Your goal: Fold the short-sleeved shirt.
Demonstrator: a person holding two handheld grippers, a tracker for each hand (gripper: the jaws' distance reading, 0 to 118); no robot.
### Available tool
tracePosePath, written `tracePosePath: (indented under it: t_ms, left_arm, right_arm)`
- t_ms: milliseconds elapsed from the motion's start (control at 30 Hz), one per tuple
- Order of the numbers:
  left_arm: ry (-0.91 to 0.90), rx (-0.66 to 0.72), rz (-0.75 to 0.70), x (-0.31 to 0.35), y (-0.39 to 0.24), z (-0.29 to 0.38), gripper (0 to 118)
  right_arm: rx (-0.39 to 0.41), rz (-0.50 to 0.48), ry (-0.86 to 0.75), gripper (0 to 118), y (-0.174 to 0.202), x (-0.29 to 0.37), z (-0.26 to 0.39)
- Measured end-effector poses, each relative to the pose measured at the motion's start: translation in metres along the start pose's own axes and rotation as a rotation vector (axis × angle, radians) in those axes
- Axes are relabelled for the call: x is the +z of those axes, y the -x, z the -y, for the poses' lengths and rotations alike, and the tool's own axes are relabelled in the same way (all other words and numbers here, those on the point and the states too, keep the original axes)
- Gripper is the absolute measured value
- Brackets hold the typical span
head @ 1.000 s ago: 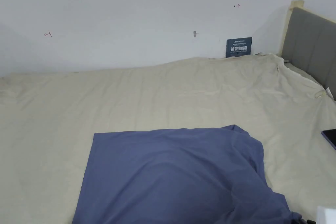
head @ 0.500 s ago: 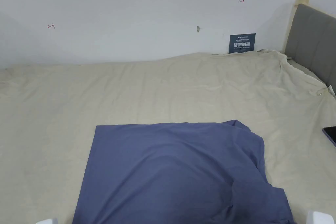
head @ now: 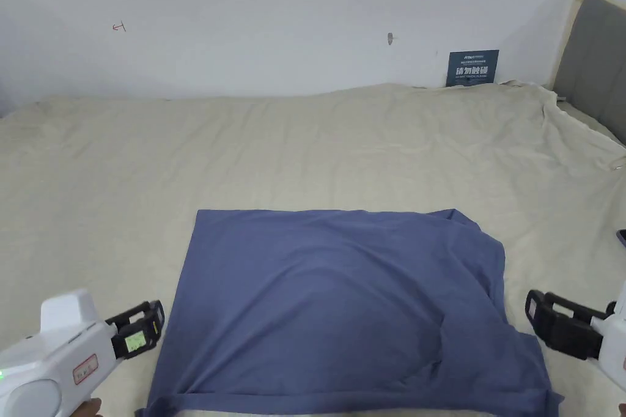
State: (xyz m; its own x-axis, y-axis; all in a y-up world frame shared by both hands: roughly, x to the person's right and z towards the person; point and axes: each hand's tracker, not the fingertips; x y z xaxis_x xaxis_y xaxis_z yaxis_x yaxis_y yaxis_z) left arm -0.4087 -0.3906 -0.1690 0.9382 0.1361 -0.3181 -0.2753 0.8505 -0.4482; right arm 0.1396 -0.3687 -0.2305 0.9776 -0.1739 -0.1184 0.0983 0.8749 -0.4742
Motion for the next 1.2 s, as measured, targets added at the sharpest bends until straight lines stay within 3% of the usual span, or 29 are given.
tracePosePath:
  t_ms: [67, 133, 167, 500, 633, 667, 800, 900, 967, 1000, 1067, 1133, 1200]
  left_arm:
    - [-0.047, -0.026, -0.019, 0.005, -0.003, 0.0, 4]
    - [-0.054, -0.027, -0.027, 0.008, -0.004, 0.003, 0]
    - [-0.073, -0.013, -0.033, 0.011, -0.004, 0.004, 0]
    - [0.078, 0.027, -0.027, -0.003, 0.012, 0.021, 0]
    - [0.216, 0.047, -0.012, -0.019, 0.016, 0.034, 0]
    - [0.24, 0.041, -0.012, -0.022, 0.016, 0.038, 9]
    - [0.354, 0.02, -0.037, -0.045, 0.019, 0.06, 91]
    - [0.397, 0.048, -0.04, -0.06, 0.023, 0.077, 95]
    - [0.433, 0.047, -0.055, -0.069, 0.023, 0.087, 91]
    - [0.455, 0.037, -0.068, -0.074, 0.023, 0.092, 80]
    - [0.46, 0.02, -0.069, -0.078, 0.022, 0.098, 46]
    - [0.47, 0.026, -0.014, -0.079, 0.021, 0.101, 41]
    - [0.475, 0.046, -0.003, -0.081, 0.019, 0.102, 22]
  right_arm:
    - [0.002, 0.006, -0.03, 34, 0.006, 0.007, -0.004]
    - [0.022, 0.032, -0.06, 17, 0.009, 0.011, -0.006]
    - [0.029, 0.032, -0.07, 2, 0.011, 0.013, -0.006]
    - [0.049, -0.004, -0.073, 0, 0.015, 0.007, -0.004]
    - [0.042, -0.008, -0.059, 0, 0.014, 0.003, 0.001]
    - [0.042, -0.007, -0.055, 0, 0.014, 0.003, 0.002]
    - [0.035, -0.008, -0.03, 0, 0.013, -0.002, 0.008]
    - [0.028, -0.01, -0.013, 0, 0.011, -0.004, 0.013]
    - [0.028, -0.007, -0.003, 0, 0.01, -0.005, 0.016]
    - [0.027, -0.007, 0.003, 0, 0.008, -0.006, 0.018]
    - [0.024, -0.004, 0.014, 0, 0.006, -0.008, 0.02]
    - [0.02, 0.0, 0.023, 0, 0.004, -0.008, 0.022]
    - [0.017, 0.005, 0.028, 0, 0.001, -0.007, 0.024]
